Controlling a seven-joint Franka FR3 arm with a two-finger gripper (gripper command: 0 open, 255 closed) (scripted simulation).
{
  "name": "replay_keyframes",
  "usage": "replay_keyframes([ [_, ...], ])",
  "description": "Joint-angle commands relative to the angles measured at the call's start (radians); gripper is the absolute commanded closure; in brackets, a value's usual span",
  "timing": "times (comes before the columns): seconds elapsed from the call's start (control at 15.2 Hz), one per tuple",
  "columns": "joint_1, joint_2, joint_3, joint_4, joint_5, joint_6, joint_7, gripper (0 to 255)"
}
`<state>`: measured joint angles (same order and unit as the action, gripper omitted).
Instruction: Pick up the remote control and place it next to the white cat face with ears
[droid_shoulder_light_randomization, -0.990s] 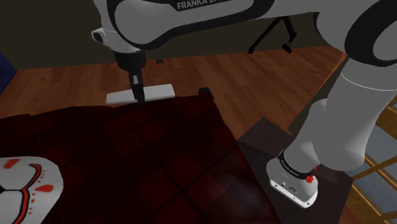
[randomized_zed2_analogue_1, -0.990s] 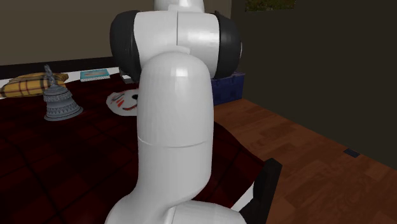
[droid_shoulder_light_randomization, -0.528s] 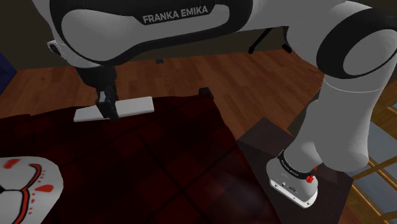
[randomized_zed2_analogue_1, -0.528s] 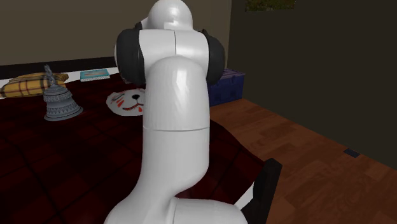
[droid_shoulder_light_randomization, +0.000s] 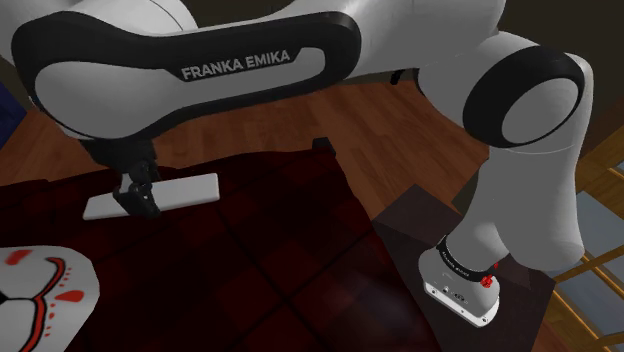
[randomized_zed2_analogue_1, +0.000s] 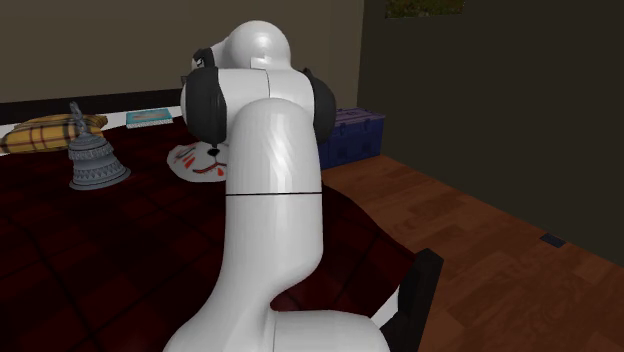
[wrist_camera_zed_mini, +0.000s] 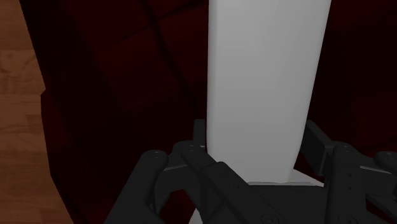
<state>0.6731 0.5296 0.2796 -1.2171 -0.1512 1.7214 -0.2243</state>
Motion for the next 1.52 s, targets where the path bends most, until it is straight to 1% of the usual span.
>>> replay_keyframes([
  [0.0,-0.001,-0.002,0.0,-0.031,0.0,0.029,0.004,255],
  [0.66,-0.009,0.008,-0.004,-0.15,-0.006,0.157,0.012,255],
  [1.45,-0.011,0.051,-0.012,-0.246,-0.021,0.294,0.024,255],
])
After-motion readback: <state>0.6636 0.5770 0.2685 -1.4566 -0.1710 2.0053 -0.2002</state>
